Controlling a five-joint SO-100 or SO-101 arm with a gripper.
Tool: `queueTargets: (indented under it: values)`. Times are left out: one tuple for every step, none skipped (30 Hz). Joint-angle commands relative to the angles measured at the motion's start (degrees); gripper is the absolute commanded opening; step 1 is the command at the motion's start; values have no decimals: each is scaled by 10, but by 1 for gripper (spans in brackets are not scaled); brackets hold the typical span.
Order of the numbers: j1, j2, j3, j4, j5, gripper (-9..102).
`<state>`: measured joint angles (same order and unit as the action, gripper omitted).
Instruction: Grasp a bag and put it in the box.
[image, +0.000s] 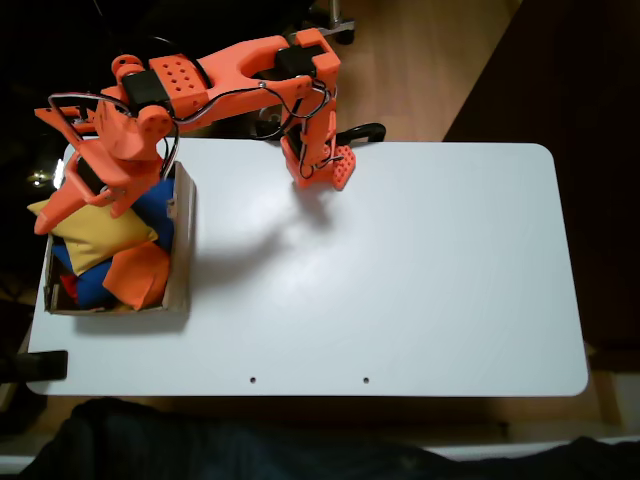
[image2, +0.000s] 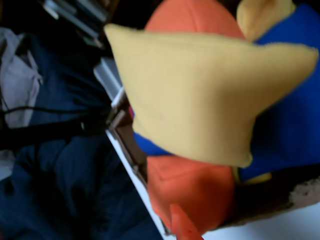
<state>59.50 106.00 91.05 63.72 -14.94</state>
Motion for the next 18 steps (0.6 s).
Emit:
queueTargets:
  values:
    - [-6,37,12,-16,-1,68]
    - [-7,41,18,-20,0,68]
    - [-8,46,26,-25,1,68]
    - [-9,51,34,-31,2,68]
    - [-9,56,41,-36,3,68]
    - [-10,62,48,-41,4,68]
    - [-11,67,55,-45,4,68]
    - [-12,71,62,-47,4,68]
    - [-14,76,66,-48,6,68]
    - [-16,79,70,-50,8,68]
    - [-18,83,76,-50,8,68]
    - [-19,88,80,-50,11,70]
    - [-21,92,85,-50,11,70]
    - [-24,96,90,-50,11,70]
    - [-25,100,94,-50,11,71]
    - [-25,104,98,-48,11,73]
    - [-27,107,104,-47,11,75]
    - [-29,112,111,-48,11,77]
